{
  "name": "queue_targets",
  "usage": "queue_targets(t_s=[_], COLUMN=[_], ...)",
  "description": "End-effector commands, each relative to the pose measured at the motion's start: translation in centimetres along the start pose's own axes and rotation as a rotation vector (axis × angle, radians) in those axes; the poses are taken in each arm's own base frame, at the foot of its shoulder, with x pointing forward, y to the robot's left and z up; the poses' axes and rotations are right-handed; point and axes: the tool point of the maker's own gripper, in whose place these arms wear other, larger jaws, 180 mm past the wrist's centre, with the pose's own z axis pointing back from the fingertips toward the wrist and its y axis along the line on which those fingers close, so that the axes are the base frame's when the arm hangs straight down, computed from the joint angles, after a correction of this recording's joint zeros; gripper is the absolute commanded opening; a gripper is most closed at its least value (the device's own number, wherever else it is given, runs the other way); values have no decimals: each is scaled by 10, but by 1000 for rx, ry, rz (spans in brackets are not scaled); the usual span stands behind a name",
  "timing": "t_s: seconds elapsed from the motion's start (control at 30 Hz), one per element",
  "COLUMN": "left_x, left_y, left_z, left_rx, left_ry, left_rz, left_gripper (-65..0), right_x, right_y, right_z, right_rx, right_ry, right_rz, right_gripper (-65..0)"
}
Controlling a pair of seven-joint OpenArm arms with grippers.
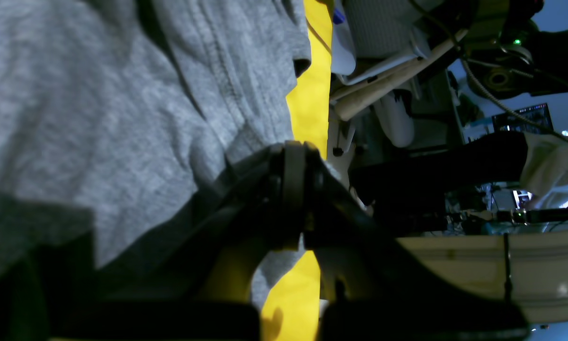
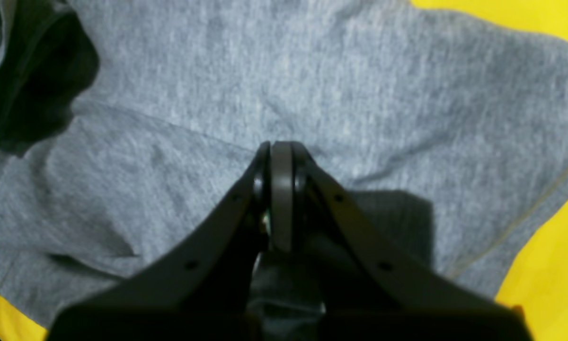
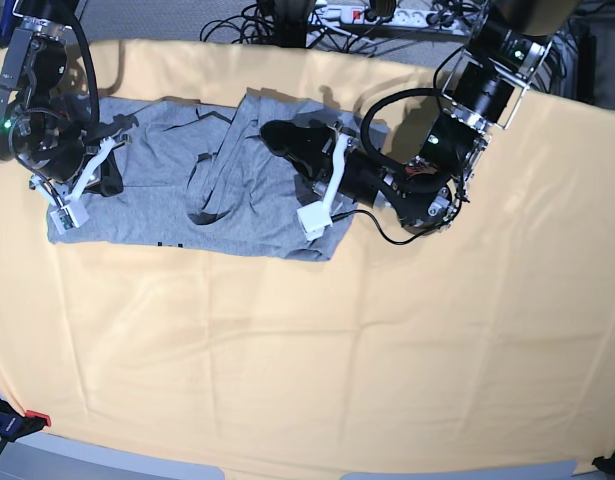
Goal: Layout the t-shirt on the table in an organized manner, then fold the t-shirt properly
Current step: 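Release the shirt with both grippers and move them aside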
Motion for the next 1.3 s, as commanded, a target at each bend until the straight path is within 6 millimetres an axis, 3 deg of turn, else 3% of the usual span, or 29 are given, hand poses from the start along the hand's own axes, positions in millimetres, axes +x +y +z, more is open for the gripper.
queue_targets(t_s=[0.0, 0.17, 0.33, 0.47, 0.63, 0.83, 0.87, 0.97, 1.03, 1.17, 1.27], left_x=[21, 53, 81, 75, 61, 25, 19, 7, 2, -4, -9], left_y=[-6, 1, 12, 33, 46, 62, 65, 69, 70, 74, 76], left_z=[6, 34, 74, 88, 82, 70, 69, 70, 73, 86, 95], left_rx=[-7, 54, 154, 285, 341, 398, 408, 424, 430, 456, 473], left_ry=[-33, -89, -200, -160, -70, 61, 80, 104, 112, 124, 133], left_rz=[-50, -107, -166, -190, -188, -159, -152, -133, -124, -115, -106], left_gripper=[-650, -650, -650, -650, -650, -650, -650, -650, -650, -650, -650], right_x=[19, 41, 67, 85, 88, 55, 48, 23, 5, -28, -40], right_y=[-6, -7, -7, -25, -55, -86, -87, -98, -109, -119, -114], right_z=[5, 9, 28, 55, 93, 118, 119, 120, 122, 112, 98], right_rx=[-13, -20, -65, -141, -202, -324, -333, -407, -463, -474, -393], right_ry=[-54, -101, -173, -273, -389, -354, -337, -262, -224, -163, -158], right_rz=[27, 70, 131, 93, -19, -134, -142, -201, -250, -369, -444], right_gripper=[-650, -650, -650, -650, -650, -650, -599, -304, -206, -202, -202])
